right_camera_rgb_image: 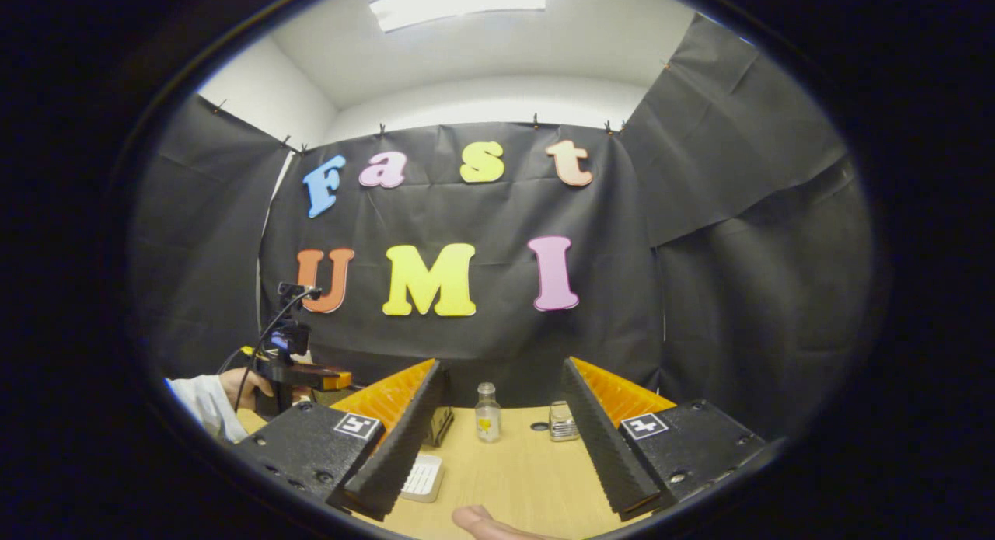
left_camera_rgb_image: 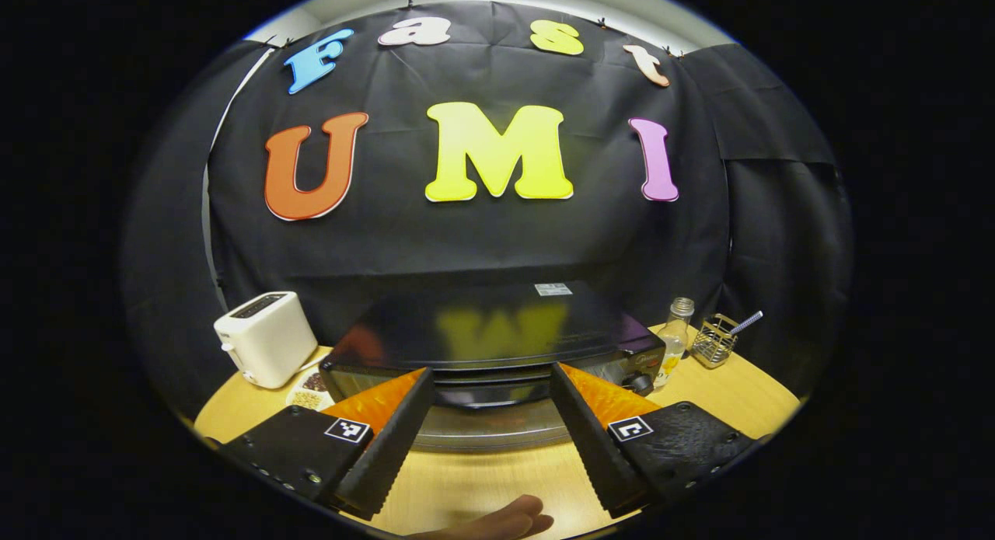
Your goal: Open the electric oven with the left hand, put the food in, and close the electric oven.
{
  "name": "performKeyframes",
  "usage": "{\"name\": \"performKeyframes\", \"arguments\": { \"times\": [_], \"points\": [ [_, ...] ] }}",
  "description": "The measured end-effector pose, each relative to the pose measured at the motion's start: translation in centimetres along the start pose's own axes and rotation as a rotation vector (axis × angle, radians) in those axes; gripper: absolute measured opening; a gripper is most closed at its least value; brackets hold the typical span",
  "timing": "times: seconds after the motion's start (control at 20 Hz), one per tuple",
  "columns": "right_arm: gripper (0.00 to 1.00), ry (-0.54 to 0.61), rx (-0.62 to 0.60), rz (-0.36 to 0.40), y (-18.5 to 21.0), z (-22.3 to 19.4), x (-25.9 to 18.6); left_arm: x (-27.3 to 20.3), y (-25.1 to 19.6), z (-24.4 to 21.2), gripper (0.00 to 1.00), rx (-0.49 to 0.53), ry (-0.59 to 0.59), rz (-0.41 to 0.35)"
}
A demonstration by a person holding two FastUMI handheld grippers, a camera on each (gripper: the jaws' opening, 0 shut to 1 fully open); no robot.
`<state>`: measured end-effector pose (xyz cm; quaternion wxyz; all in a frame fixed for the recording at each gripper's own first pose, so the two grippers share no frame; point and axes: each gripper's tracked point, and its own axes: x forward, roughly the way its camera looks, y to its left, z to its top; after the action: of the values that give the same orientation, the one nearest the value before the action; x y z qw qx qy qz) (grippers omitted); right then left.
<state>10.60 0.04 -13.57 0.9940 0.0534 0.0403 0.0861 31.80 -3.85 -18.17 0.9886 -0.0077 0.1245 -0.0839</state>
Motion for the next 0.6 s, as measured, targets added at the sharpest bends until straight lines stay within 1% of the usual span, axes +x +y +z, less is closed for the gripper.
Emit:
{"name": "performKeyframes", "arguments": {
  "times": [0.15, 0.2, 0.25, 0.3, 0.4, 0.5, 0.6],
  "points": [
    [0.98, -0.012, -0.009, -0.012, -0.2, 0.6, -0.3, -3.1, -0.4, 2.8, 0.95, -0.005, -0.061, -0.009],
    [0.95, -0.009, -0.006, -0.01, 0.0, 0.6, -0.5, -4.4, -0.7, 3.6, 0.95, -0.006, -0.077, -0.012],
    [0.98, -0.006, -0.001, -0.006, 0.3, 0.5, -0.7, -5.7, -0.9, 4.3, 1.0, -0.005, -0.089, -0.012],
    [0.98, -0.004, 0.006, -0.005, 0.4, 0.6, -0.9, -7.1, -1.1, 5.1, 0.95, 0.0, -0.104, -0.012],
    [0.97, 0.0, 0.024, -0.011, 0.4, 0.7, -1.0, -10.1, -1.4, 6.3, 0.95, 0.019, -0.138, 0.001],
    [0.97, 0.017, 0.047, -0.009, 0.8, 0.5, -1.2, -12.8, -1.6, 7.2, 0.95, 0.041, -0.16, 0.027],
    [0.96, 0.021, 0.062, 0.003, 1.4, 0.7, -1.6, -15.4, -1.0, 7.6, 0.95, 0.046, -0.166, 0.088]
  ]
}}
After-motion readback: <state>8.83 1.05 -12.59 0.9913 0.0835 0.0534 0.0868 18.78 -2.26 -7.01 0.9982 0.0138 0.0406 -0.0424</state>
